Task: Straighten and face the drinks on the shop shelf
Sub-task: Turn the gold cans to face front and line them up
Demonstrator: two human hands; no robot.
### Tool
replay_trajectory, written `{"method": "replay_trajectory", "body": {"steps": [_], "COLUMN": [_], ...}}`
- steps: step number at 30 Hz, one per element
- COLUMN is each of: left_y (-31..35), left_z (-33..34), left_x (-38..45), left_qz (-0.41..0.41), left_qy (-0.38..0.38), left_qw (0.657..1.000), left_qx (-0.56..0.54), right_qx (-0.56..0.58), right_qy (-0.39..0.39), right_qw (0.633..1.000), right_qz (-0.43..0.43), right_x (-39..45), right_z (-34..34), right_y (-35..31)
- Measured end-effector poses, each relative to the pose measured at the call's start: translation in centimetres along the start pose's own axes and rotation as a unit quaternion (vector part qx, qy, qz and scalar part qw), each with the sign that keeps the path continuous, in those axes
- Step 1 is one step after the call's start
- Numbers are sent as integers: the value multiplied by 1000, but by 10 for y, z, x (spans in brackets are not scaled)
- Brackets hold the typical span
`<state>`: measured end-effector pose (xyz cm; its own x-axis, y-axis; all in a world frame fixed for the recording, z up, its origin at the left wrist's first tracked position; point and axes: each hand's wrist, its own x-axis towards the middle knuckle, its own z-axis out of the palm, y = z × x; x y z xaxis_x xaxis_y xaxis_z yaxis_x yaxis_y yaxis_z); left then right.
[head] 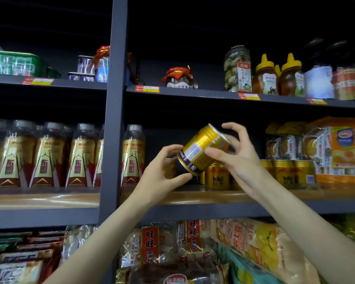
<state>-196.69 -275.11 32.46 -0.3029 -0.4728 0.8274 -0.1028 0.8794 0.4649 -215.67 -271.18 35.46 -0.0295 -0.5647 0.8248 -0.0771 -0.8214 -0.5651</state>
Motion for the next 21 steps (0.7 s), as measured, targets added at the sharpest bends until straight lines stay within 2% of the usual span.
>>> {"method": "replay_trajectory", "body": {"steps": [2, 4, 7, 10, 14, 16, 17, 19, 21], "left_y": [-7, -11, -14, -15, -13, -9, -6, 2, 8], "left_z": [-5, -8, -10, -10, -8, -4, -2, 6, 12], "left_x": [1, 1, 0, 1, 3, 3, 2, 1, 1], "left_qz": [-12, -22, -32, -28, -22, -18, -15, -4, 17], "left_qy": [11, 25, 22, 20, 9, -4, -10, -6, 3], "left_qw": [1000, 999, 999, 999, 999, 1000, 1000, 1000, 999], "left_qx": [21, 22, 30, 36, 40, 14, 0, -27, -50], "right_qx": [-201, -320, -354, -346, -253, -99, -6, 135, 218], "right_qy": [-14, -30, -37, -28, -15, 15, 32, 51, 66], "right_qw": [975, 933, 912, 915, 954, 992, 999, 986, 959], "right_qz": [-94, -161, -204, -207, -159, -78, -21, 85, 169], "right_x": [1, 1, 0, 1, 2, 1, 1, 2, 5], "right_z": [-3, -4, -8, -8, -5, -3, -2, 1, 4], "right_y": [0, 5, 13, 15, 10, 5, 4, 5, 8]}}
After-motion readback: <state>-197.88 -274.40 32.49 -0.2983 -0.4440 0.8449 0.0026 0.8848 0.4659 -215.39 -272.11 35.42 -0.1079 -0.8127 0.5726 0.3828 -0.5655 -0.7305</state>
